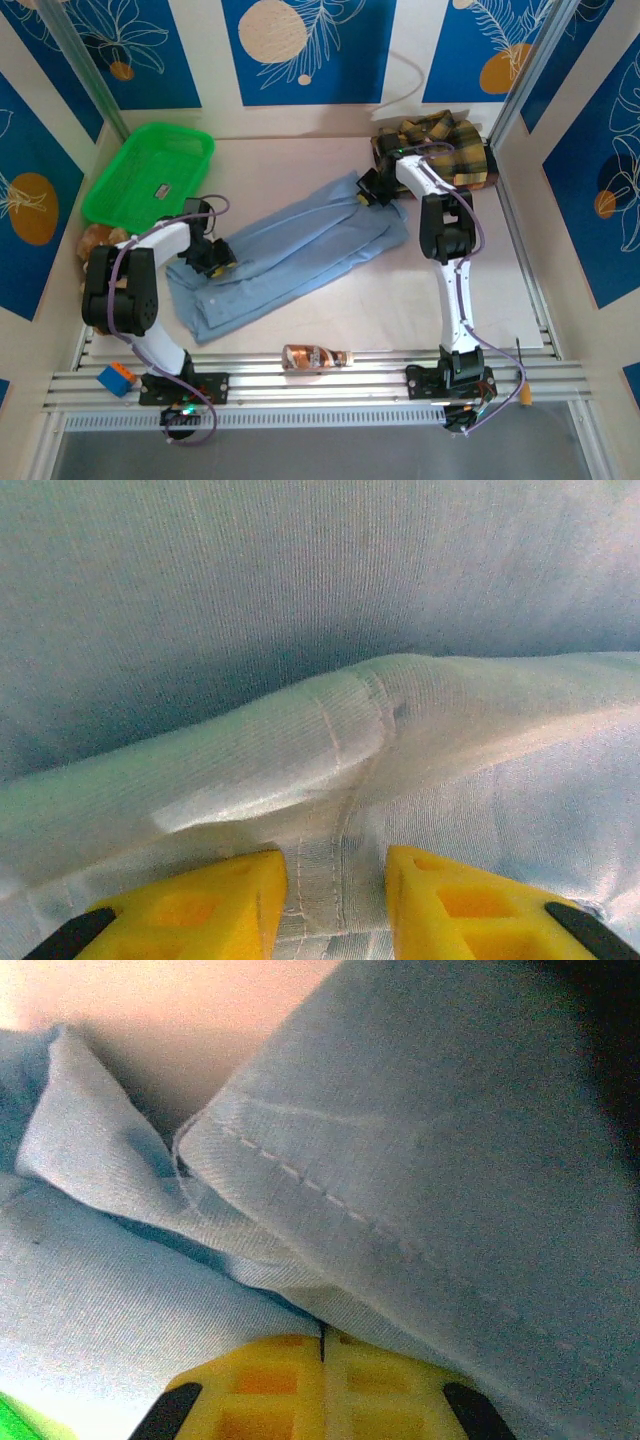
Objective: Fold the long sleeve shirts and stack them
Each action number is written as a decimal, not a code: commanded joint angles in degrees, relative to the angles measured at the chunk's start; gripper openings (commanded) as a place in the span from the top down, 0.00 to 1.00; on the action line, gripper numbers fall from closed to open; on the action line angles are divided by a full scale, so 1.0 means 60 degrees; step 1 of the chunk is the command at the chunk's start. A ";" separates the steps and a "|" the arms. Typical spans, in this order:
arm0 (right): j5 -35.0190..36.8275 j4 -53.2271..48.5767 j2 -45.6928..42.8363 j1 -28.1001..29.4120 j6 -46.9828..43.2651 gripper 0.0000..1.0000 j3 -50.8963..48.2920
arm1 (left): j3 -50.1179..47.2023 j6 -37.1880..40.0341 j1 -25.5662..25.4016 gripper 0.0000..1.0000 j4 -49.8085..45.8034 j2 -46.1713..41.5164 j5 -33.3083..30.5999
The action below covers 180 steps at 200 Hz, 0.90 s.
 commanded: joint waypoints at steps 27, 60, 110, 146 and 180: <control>0.0684 0.0710 0.1274 0.0161 0.2233 1.00 0.1482 | -0.0450 -0.0415 0.0259 0.59 -0.0537 -0.0324 0.0099; 0.0242 0.0429 0.1840 0.0248 0.2400 0.90 0.2905 | -0.0598 -0.0738 0.0259 0.53 -0.0630 -0.0880 0.0482; -0.0592 0.0162 0.0059 0.0104 0.1313 0.49 0.2298 | 0.0192 -0.0943 0.0262 0.43 -0.1360 -0.2262 0.0714; -0.0988 -0.0776 -0.1644 0.0230 0.0113 0.37 0.1107 | 0.1524 -0.0296 0.0284 0.40 -0.2496 -0.2488 -0.0114; -0.0722 -0.0546 -0.3503 0.0609 -0.0442 0.35 -0.1669 | 0.2375 0.0465 0.0326 0.40 -0.3144 -0.1680 -0.0853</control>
